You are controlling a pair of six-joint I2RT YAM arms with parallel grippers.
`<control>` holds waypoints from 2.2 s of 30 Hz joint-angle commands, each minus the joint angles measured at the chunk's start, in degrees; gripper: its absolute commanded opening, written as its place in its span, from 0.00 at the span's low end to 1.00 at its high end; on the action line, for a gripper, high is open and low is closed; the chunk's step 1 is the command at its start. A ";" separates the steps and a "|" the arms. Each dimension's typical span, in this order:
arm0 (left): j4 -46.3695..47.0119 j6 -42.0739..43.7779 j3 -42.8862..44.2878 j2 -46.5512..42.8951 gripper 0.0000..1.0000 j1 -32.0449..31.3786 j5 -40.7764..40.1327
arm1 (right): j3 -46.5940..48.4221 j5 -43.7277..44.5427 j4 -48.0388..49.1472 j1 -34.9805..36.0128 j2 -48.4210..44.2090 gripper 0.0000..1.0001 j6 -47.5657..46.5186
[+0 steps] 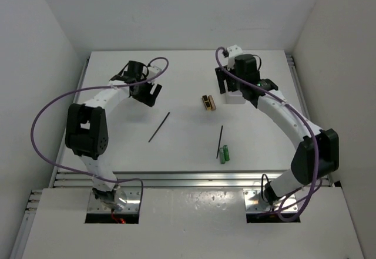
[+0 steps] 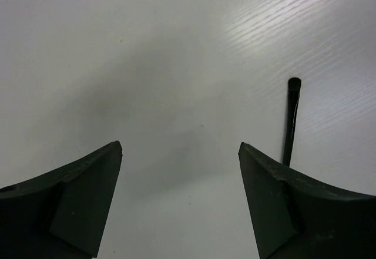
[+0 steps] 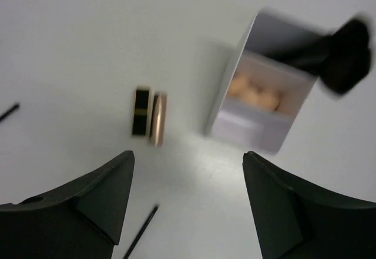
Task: Organize the makeup
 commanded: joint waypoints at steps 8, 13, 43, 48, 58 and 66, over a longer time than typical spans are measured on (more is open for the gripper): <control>1.59 -5.17 -7.34 -8.57 0.86 2.68 -1.86 | 0.24 -1.41 -31.78 5.52 10.12 0.55 20.92; 3.00 -4.56 -10.94 -11.91 0.86 2.68 -3.19 | 1.92 -3.53 -33.54 5.61 16.63 0.53 24.26; 5.81 -4.03 -17.45 -19.83 0.89 2.68 -3.19 | 4.46 -5.81 -25.19 6.14 34.02 0.00 34.81; 5.81 -4.03 -17.45 -19.83 0.89 2.68 -3.71 | 4.12 -9.83 -19.49 5.18 33.33 0.00 36.21; 5.81 -4.03 -17.45 -18.77 0.89 2.68 -3.71 | -3.71 -15.40 3.36 5.26 15.50 0.00 27.96; 5.81 -4.03 -17.45 -17.10 0.89 2.68 -2.66 | 6.13 -3.37 21.88 -6.43 12.05 0.00 16.19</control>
